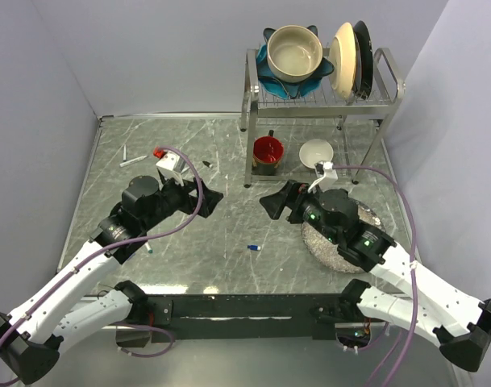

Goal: Insert the pens into the pen caps

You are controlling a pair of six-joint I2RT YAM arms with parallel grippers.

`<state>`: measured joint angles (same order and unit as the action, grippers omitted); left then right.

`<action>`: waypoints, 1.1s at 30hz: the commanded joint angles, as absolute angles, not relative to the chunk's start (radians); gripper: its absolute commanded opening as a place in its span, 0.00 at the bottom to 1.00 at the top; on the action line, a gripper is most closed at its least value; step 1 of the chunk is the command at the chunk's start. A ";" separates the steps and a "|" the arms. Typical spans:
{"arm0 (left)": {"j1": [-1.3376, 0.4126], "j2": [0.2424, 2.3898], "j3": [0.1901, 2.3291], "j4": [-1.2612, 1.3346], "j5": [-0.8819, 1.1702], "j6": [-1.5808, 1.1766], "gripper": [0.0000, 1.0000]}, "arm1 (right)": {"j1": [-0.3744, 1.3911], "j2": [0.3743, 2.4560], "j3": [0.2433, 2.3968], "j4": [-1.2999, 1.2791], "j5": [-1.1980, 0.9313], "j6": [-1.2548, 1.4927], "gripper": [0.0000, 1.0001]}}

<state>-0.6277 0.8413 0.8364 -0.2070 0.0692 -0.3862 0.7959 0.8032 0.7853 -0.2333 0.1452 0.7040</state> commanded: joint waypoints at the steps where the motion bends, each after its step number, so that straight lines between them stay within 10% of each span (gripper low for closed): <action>1: -0.629 0.841 0.867 -0.187 0.029 -0.371 0.99 | 0.793 0.766 0.795 -0.184 0.153 0.683 1.00; 27: -0.255 1.088 0.901 -0.684 -0.347 -0.928 1.00 | 0.793 0.431 0.531 0.037 -0.044 0.600 1.00; 33: -0.144 1.098 0.780 -0.657 -0.279 -1.014 0.86 | 0.793 0.471 0.543 0.051 -0.103 0.583 0.98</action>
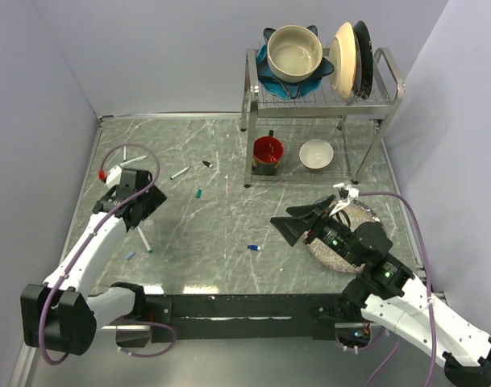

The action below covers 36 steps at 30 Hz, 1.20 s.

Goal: Insert the pens into the pen caps

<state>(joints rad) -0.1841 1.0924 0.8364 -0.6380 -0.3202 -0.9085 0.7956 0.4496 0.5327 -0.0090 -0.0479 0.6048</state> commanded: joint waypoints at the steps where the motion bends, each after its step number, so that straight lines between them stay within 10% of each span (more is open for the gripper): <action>1: -0.138 1.103 0.769 -0.635 -0.276 -1.014 0.85 | 0.795 0.474 0.540 0.055 -0.107 0.583 0.97; 36: -0.018 1.351 0.638 -0.517 -0.276 -1.028 0.55 | 0.793 0.451 0.537 0.063 -0.155 0.600 0.85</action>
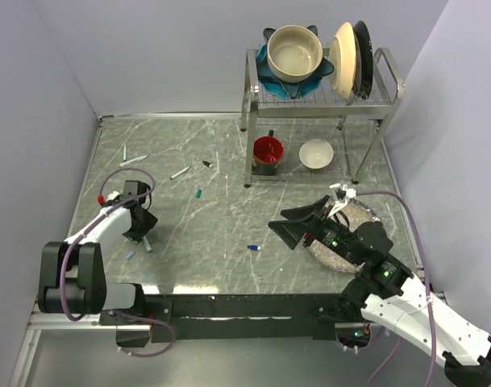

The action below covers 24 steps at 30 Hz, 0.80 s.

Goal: Insert the pens into the pen caps

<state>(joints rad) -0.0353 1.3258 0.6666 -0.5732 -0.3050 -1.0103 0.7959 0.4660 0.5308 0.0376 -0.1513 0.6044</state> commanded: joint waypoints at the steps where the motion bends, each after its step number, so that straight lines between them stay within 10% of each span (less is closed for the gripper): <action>1: -0.015 1.364 0.631 -0.509 -0.262 -1.028 0.55 | 0.793 0.451 0.537 0.060 -0.155 0.598 0.85; 10: -0.011 1.417 0.634 -0.500 -0.275 -1.017 0.35 | 0.795 0.457 0.541 0.060 -0.160 0.617 0.85; 17: -0.011 1.387 0.624 -0.463 -0.235 -0.973 0.01 | 0.793 0.471 0.543 0.061 -0.169 0.641 0.85; 24: -0.032 1.226 0.601 -0.396 -0.092 -0.887 0.01 | 0.793 0.534 0.528 0.077 -0.215 0.660 0.84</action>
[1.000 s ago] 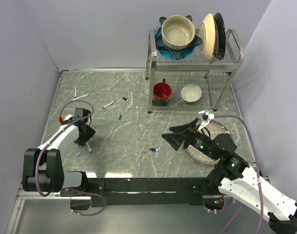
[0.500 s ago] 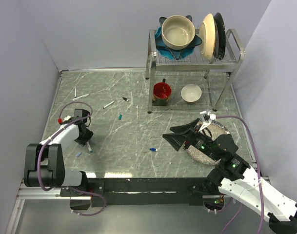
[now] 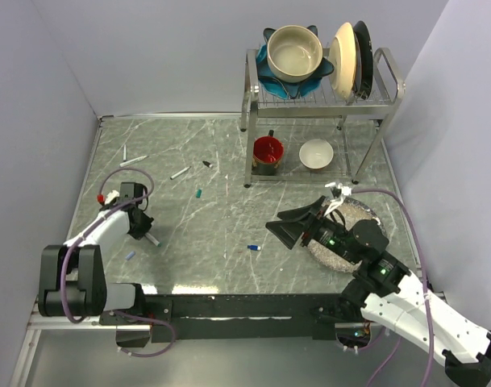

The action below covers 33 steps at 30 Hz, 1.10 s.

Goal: Insert the pens into the pen caps

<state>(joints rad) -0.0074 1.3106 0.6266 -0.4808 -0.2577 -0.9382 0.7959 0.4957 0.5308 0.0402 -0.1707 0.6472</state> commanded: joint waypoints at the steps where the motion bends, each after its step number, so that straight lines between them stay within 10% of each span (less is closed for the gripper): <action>1: -0.043 1.200 0.598 -0.384 -0.048 -0.873 0.01 | 0.792 0.554 0.528 0.078 -0.221 0.658 0.84; 18: -0.422 0.733 0.413 0.254 0.508 -0.994 0.01 | 0.811 0.974 0.560 0.351 -0.468 0.747 0.73; 33: -0.495 0.612 0.305 0.503 0.517 -1.092 0.01 | 0.920 1.150 0.571 0.696 -0.430 0.896 0.63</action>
